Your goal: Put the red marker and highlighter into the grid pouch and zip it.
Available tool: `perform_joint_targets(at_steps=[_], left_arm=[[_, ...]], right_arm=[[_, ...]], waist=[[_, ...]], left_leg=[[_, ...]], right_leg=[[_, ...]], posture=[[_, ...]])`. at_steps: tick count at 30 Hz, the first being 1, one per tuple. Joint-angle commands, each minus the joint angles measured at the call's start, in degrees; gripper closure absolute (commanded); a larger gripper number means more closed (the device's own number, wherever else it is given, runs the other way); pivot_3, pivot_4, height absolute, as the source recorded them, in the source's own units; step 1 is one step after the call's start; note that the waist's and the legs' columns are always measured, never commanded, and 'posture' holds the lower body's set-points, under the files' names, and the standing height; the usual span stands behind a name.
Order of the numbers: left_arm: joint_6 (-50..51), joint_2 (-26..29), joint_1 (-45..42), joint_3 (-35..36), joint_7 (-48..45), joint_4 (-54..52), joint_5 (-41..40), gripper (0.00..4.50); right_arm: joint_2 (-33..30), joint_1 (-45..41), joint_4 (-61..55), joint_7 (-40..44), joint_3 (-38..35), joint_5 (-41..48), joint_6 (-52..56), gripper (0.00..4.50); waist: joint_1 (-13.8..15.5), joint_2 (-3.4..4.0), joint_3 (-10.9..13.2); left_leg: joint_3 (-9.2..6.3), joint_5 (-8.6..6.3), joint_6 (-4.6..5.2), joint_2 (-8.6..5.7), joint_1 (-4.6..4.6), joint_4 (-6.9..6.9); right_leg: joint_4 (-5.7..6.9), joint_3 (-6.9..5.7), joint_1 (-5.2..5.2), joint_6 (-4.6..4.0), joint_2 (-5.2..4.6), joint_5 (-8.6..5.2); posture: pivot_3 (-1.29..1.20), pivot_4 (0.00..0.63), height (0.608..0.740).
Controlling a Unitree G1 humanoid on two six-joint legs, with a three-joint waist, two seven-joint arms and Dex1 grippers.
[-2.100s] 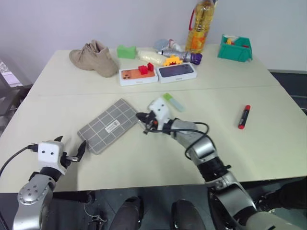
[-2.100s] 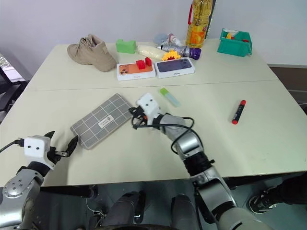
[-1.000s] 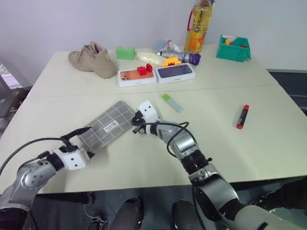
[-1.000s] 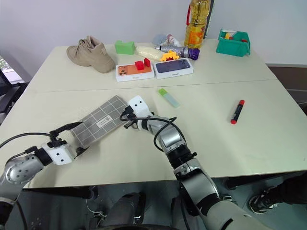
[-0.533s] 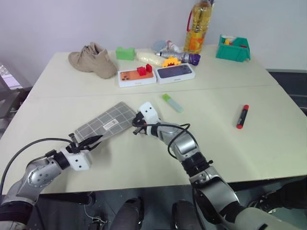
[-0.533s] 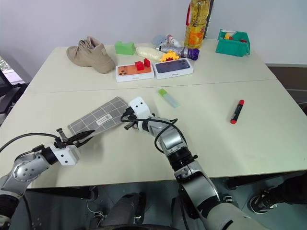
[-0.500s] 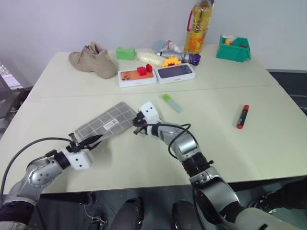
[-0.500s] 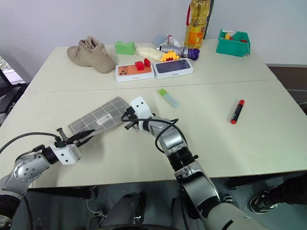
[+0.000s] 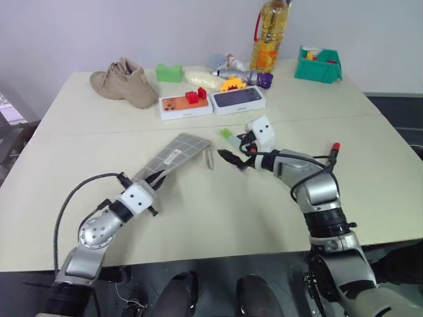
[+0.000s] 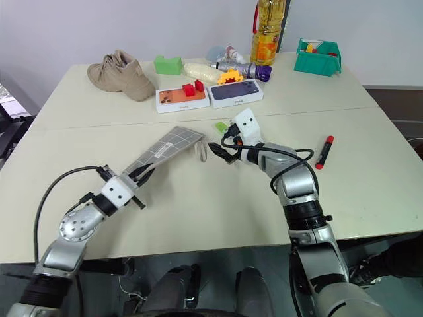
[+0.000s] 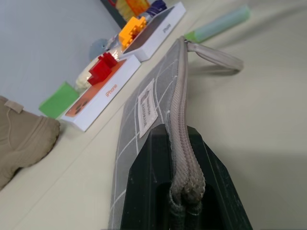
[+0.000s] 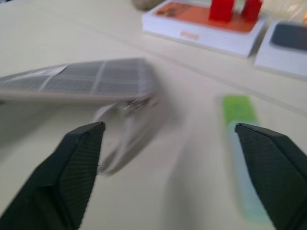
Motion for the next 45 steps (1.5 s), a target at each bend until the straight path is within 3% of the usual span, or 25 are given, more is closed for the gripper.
perform_joint_targets(at_steps=[1,8,9,10,16,17,22,26,32,38,45], left_arm=[[1.24,-1.48,-1.10,-1.04,0.87,-3.39,0.92,4.50],[2.27,-3.55,-1.77,-2.41,0.58,-4.74,1.48,4.50],[2.26,-3.70,-1.75,-2.45,0.62,-4.81,1.52,4.50],[2.26,-3.80,-1.74,-2.47,0.64,-4.86,1.57,4.50],[2.36,-4.24,-1.62,-2.37,0.72,-5.05,1.83,4.50],[2.37,-4.27,-1.61,-2.36,0.72,-5.06,1.84,4.50],[2.94,-4.83,-1.94,-2.82,0.81,-4.93,2.21,4.50],[5.00,-6.55,-3.61,-4.01,1.03,-4.33,2.89,4.50],[8.49,-10.16,-6.87,-6.35,2.62,-3.25,4.39,4.50],[9.93,-12.48,-9.41,-8.36,4.27,-1.53,6.26,4.50],[10.17,-13.32,-10.81,-8.29,6.12,-0.06,7.65,4.50]], right_arm=[[1.61,-0.22,-3.35,-2.26,0.91,0.63,2.73,0.12],[5.86,-1.71,1.14,-8.41,1.57,-1.36,1.92,0.12],[6.21,-1.75,1.73,-8.97,1.46,-1.52,1.62,0.69],[6.42,-1.77,2.12,-9.29,1.38,-1.63,1.42,0.96],[6.08,-1.46,2.84,-9.34,1.94,-2.35,-0.71,4.14],[5.93,-1.48,2.72,-9.19,2.05,-2.43,-0.96,4.48],[4.47,-1.37,0.27,-6.74,4.15,-2.78,-1.58,4.48],[0.09,0.38,-8.40,1.11,12.39,-3.27,-2.36,4.48],[-3.03,0.18,-14.24,6.15,19.64,-5.42,-5.26,4.48],[-3.46,-0.76,-18.69,10.98,23.45,-4.93,-6.65,4.48],[-3.76,-1.83,-18.35,12.07,22.83,-5.97,-7.28,4.48]], waist=[[0.10,0.00,0.00],[0.38,-0.01,0.00],[0.39,-0.01,0.00],[0.38,0.00,0.00],[0.32,0.00,0.00],[0.31,0.00,0.00],[0.35,0.00,0.00],[0.39,-0.01,0.00],[0.37,-0.02,0.00],[0.51,-0.06,0.00],[0.48,-0.07,0.00]], left_leg=[[0.00,0.00,0.00,0.00,0.00,0.03],[0.00,0.01,-0.03,-0.03,-0.02,0.06],[0.00,0.02,-0.03,-0.03,-0.02,0.06],[0.00,0.02,-0.03,-0.03,-0.02,0.06],[0.00,0.02,-0.04,-0.03,-0.02,0.05],[0.00,0.02,-0.04,-0.03,-0.02,0.05],[0.00,0.02,-0.04,-0.03,-0.02,0.06],[-0.01,0.02,-0.03,-0.04,-0.04,0.07],[-0.01,0.02,-0.03,-0.04,-0.04,0.09],[-0.03,0.02,-0.04,-0.05,-0.04,0.14],[-0.04,0.02,-0.04,-0.05,-0.05,0.15]], right_leg=[[0.00,0.00,0.02,0.00,0.00,0.00],[-0.01,0.01,0.02,0.00,-0.01,0.00],[-0.01,0.01,0.02,0.00,-0.02,0.00],[-0.01,0.01,0.01,0.00,-0.02,0.00],[-0.01,0.01,0.00,0.00,-0.02,0.00],[-0.01,0.02,0.00,0.00,-0.02,0.00],[-0.01,0.01,0.01,0.00,-0.02,0.00],[-0.02,0.01,0.00,0.00,-0.02,0.00],[-0.01,0.00,0.02,0.00,-0.01,0.00],[-0.02,-0.02,0.04,0.00,-0.01,0.00],[-0.01,-0.03,0.03,0.00,-0.01,0.00]], posture=[[0.00,0.150,0.739],[0.00,0.150,0.739],[0.00,0.150,0.739],[0.00,0.150,0.739],[0.00,0.150,0.739],[0.00,0.150,0.739],[0.00,0.150,0.739],[0.00,0.150,0.739],[0.00,0.150,0.739],[0.00,0.150,0.739],[0.00,0.150,0.739]])
